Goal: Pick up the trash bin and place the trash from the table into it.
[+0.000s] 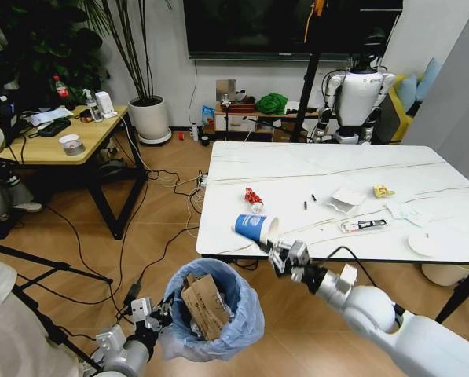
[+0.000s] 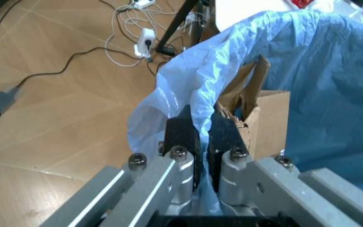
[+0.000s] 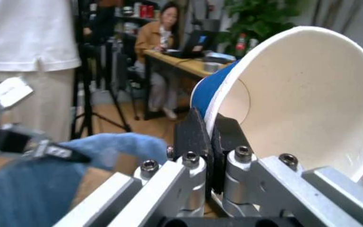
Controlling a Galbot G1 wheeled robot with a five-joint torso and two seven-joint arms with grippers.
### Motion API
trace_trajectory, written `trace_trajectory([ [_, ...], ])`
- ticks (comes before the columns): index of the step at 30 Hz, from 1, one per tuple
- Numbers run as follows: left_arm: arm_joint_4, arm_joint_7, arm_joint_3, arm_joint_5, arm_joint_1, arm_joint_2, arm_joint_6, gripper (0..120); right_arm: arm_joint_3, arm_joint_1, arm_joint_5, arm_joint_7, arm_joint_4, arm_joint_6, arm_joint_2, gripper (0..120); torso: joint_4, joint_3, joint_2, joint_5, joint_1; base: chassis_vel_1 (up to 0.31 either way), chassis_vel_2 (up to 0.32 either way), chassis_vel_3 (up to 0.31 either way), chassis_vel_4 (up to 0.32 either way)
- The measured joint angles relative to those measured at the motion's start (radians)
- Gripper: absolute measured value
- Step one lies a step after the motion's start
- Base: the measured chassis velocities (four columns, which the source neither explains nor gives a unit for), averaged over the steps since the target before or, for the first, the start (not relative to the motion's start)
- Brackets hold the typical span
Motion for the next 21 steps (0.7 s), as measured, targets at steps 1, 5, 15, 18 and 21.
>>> trace_trajectory([
  [1, 0.001, 0.000, -0.001, 0.000, -0.003, -0.002, 0.000, 0, -0.015, 0.005, -0.009, -0.007, -0.001, 0.002, 0.005, 0, 0.0001, 0.000, 0.000, 0.0000, 0.000, 0.000, 0.000, 0.000, 0.000],
  [5, 0.009, 0.002, -0.001, 0.000, -0.021, -0.010, -0.001, 0, -0.080, 0.025, -0.049, -0.032, -0.018, 0.021, 0.028, 0, -0.0001, 0.000, 0.000, -0.0001, 0.000, 0.000, 0.000, 0.000, 0.000],
  [15, 0.024, 0.002, 0.003, 0.000, -0.034, -0.017, -0.001, 0, -0.128, 0.049, -0.093, -0.121, -0.048, 0.057, 0.021, 0, -0.0001, 0.000, 0.000, -0.0004, 0.000, 0.000, 0.000, 0.000, 0.000],
  [18, 0.025, 0.001, 0.005, 0.000, -0.035, -0.017, -0.001, 0, -0.128, 0.045, -0.108, -0.136, -0.061, 0.066, 0.023, 1, -0.0003, 0.000, 0.000, -0.0005, 0.000, 0.000, 0.000, 0.000, 0.000],
  [21, 0.026, -0.002, 0.008, 0.000, -0.038, -0.020, 0.001, 0, -0.127, 0.045, -0.113, -0.148, -0.079, 0.070, 0.036, 15, -0.0002, 0.000, 0.000, -0.0003, 0.000, 0.000, 0.000, 0.000, 0.000],
])
